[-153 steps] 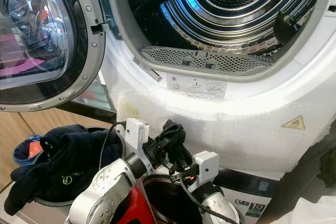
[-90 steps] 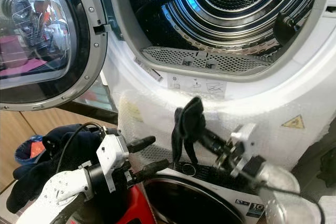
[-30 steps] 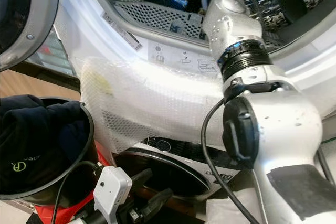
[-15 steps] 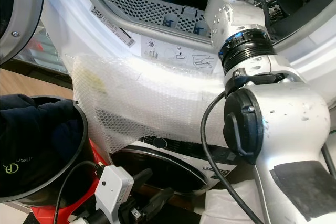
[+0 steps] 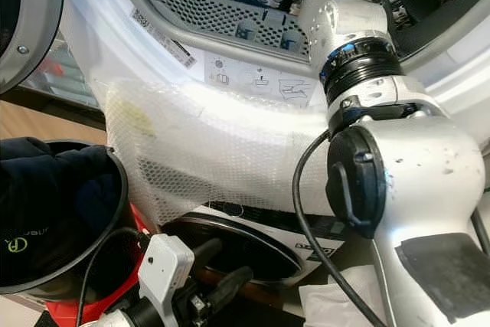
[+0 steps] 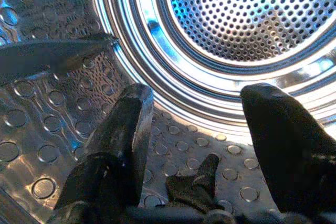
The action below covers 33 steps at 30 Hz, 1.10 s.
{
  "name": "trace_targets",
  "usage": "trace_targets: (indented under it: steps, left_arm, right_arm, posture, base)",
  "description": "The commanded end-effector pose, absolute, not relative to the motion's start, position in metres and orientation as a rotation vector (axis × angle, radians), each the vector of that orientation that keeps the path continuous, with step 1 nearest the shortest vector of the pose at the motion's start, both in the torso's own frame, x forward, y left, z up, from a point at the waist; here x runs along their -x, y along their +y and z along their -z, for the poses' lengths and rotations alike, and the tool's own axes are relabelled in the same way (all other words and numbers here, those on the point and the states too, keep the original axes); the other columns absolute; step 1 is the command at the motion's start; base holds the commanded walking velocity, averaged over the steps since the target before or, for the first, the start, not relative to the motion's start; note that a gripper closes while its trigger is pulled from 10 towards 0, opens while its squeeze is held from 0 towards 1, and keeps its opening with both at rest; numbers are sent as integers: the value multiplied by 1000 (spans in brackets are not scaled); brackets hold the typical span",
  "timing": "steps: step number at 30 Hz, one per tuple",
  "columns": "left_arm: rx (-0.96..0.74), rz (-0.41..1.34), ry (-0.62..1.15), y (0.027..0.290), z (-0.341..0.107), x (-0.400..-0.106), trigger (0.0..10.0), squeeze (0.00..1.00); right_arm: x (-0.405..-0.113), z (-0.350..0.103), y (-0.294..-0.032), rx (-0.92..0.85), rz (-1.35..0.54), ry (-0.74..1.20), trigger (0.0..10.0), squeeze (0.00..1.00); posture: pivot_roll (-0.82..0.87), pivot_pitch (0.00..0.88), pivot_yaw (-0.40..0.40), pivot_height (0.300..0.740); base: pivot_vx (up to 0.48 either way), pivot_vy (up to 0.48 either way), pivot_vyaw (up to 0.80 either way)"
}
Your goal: Clothes washing
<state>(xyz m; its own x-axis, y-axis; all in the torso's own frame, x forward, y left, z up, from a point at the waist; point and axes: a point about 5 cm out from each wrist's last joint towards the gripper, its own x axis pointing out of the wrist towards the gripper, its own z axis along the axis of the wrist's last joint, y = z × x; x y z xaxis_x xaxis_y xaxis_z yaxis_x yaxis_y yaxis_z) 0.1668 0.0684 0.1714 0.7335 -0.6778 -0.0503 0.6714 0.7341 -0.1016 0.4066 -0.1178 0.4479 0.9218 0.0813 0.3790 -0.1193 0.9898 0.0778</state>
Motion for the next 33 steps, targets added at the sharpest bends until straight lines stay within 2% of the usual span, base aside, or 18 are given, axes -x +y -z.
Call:
trace_targets:
  steps: [1,13,19,23,33]
  left_arm:
    - [87,754,94,68,-169,-167,10000,0]
    - [62,746,73,71,-169,-175,10000,0]
    - [1,729,33,76,-168,-187,10000,0]
    - [-14,723,25,79,-167,-191,10000,0]
    - [-33,709,-7,83,-169,-207,10000,0]
  right_arm:
    - [-401,-461,-126,-120,-107,-447,10000,0]
    - [-400,-459,-142,-175,-187,-507,10000,0]
    - [-401,-438,-163,-216,-316,-587,10000,0]
    - [-398,-430,-173,-203,-327,-635,10000,0]
    - [-375,-405,-189,-194,-418,-726,10000,0]
  posture:
    - [-7,164,-123,740]
    - [-5,130,-97,740]
    - [-1,96,-76,740]
    - [-1,77,-66,740]
    - [-12,24,-39,740]
  base:
    - [0,0,0]
    - [0,0,0]
    - [0,0,0]
    - [0,0,0]
    - [0,0,0]
